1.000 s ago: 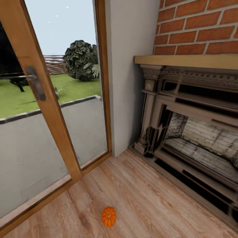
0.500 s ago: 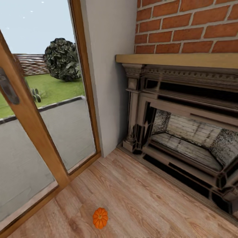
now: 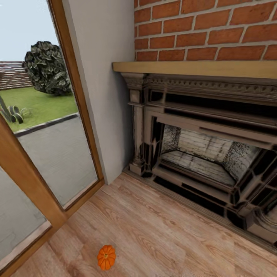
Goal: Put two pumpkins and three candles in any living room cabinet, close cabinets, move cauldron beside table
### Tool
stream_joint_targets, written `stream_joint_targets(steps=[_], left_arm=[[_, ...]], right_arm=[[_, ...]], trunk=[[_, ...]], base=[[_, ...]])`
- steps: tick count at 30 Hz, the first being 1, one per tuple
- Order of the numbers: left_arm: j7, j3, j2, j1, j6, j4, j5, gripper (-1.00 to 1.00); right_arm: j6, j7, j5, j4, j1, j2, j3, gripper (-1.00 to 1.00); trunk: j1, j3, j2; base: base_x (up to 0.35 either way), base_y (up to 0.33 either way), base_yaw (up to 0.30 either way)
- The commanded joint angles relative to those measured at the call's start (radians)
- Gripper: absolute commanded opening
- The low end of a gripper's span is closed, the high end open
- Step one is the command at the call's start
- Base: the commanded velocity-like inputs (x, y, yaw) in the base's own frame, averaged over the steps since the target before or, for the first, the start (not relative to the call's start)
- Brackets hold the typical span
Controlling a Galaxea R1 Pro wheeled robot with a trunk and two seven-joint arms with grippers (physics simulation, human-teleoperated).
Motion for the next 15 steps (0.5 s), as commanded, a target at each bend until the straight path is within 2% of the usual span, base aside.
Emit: stream_joint_targets(steps=[1, 15], left_arm=[[0.0, 0.0, 0.0, 0.0, 0.0, 0.0, 0.0, 1.0], [0.0, 0.001, 0.0, 0.0, 0.0, 0.0, 0.001, 1.0]], right_arm=[[0.0, 0.0, 0.0, 0.0, 0.0, 0.0, 0.0, 1.0], [0.0, 0.0, 0.0, 0.0, 0.0, 0.0, 0.0, 1.0]], trunk=[[0.0, 0.0, 0.0], [0.0, -0.007, 0.0]], base=[[0.0, 0.0, -0.274], [0.0, 0.0, -0.274]])
